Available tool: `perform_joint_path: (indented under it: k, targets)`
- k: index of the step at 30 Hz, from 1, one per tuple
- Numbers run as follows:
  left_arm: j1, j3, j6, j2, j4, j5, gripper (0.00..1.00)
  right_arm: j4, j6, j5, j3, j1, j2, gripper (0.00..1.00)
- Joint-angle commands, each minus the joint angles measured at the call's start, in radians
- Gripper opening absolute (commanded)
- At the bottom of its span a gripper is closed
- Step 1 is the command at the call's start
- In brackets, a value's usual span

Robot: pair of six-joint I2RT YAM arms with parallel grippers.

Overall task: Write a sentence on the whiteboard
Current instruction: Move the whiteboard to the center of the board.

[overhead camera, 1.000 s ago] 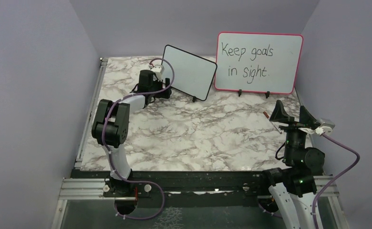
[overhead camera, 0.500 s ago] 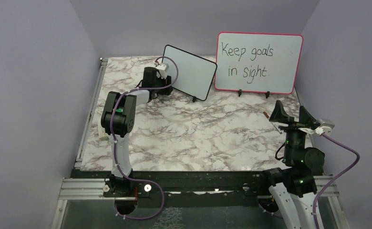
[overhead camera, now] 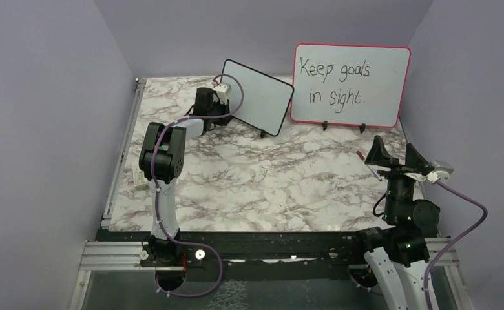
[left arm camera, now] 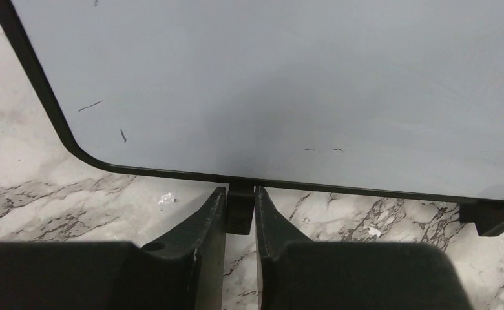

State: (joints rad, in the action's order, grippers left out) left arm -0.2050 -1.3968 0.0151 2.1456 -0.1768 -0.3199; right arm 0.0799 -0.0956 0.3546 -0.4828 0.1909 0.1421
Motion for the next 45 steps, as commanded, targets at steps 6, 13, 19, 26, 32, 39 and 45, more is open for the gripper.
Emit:
perform_joint_path:
  k: [6, 13, 19, 26, 32, 39, 45]
  targets:
    - [-0.004, 0.072, -0.006, -0.052, -0.015, -0.024, 0.03, 0.006, 0.003, 0.022, 0.01, 0.007, -0.028, 1.0]
    - [-0.053, 0.191, 0.061, -0.134, -0.043, 0.096, 0.0, 0.002, -0.008, 0.027, 0.008, 0.02, -0.048, 1.0]
    - [-0.127, 0.292, 0.214, -0.22, -0.046, 0.267, 0.0, -0.009, -0.016, 0.05, 0.004, 0.032, -0.072, 1.0]
    - [-0.228, 0.447, 0.377, -0.323, -0.044, 0.45, 0.0, -0.015, -0.019, 0.066, 0.003, 0.064, -0.092, 1.0]
    - [-0.319, 0.58, 0.526, -0.429, 0.002, 0.583, 0.0, -0.02, -0.021, 0.088, 0.003, 0.087, -0.116, 1.0]
    - [-0.417, 0.661, 0.681, -0.53, 0.073, 0.657, 0.0, -0.026, -0.024, 0.106, 0.0, 0.116, -0.134, 1.0]
    - [-0.541, 0.694, 0.798, -0.582, 0.127, 0.75, 0.0, -0.034, -0.029, 0.113, -0.005, 0.132, -0.136, 1.0]
